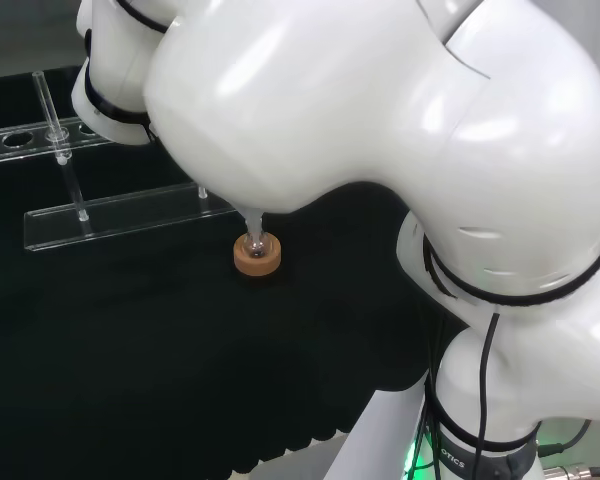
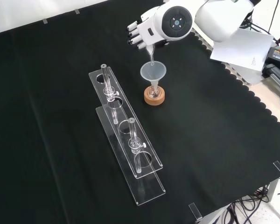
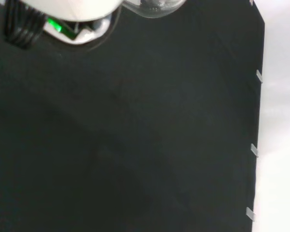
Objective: Pour all the NaCl from the weighing funnel into the round-bottom flask.
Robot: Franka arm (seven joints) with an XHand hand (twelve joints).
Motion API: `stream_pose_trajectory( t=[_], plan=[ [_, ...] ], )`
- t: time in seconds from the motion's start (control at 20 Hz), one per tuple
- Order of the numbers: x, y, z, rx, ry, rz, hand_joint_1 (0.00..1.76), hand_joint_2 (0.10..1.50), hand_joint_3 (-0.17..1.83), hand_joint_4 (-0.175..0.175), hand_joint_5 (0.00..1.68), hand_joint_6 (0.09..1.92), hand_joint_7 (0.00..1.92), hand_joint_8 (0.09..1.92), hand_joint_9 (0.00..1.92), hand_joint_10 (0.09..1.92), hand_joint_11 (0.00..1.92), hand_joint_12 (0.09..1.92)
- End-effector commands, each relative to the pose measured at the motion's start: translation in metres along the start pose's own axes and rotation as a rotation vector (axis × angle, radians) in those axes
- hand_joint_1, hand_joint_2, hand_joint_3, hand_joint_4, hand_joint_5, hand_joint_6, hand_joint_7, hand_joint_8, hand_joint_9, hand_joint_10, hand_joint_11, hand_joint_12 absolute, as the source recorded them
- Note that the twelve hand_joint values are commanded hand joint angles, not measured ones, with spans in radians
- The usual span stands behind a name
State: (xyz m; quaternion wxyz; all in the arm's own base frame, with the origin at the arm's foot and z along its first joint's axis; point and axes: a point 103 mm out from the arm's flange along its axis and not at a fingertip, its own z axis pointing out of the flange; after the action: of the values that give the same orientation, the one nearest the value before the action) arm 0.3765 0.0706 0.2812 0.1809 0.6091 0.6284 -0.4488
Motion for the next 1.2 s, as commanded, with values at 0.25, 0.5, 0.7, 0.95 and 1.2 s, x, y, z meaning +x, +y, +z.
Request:
stream_pose_trajectory(
  t=[0.25,0.5,0.7,0.95,1.2],
  plan=[
    [-0.0018,0.0011,0.0004,-0.01,-0.055,0.013,1.1,0.65,0.75,0.175,1.18,0.88,0.59,0.66,0.86,0.39,0.78,1.08],
    [-0.0013,0.0008,-0.0008,-0.012,-0.091,0.023,1.1,0.65,0.76,0.175,1.18,0.88,0.59,0.66,0.86,0.39,0.77,1.08],
    [-0.0001,-0.0007,-0.0018,-0.018,-0.125,0.027,1.1,0.65,0.76,0.175,1.18,0.88,0.59,0.66,0.86,0.39,0.77,1.08],
    [0.0005,-0.0036,-0.0053,-0.021,-0.145,0.021,1.1,0.65,0.76,0.175,1.18,0.88,0.58,0.66,0.86,0.39,0.77,1.08],
    [0.0012,-0.0061,-0.0083,-0.03,-0.171,0.026,1.1,0.65,0.76,0.175,1.18,0.89,0.57,0.65,0.85,0.38,0.77,1.08]
  ],
)
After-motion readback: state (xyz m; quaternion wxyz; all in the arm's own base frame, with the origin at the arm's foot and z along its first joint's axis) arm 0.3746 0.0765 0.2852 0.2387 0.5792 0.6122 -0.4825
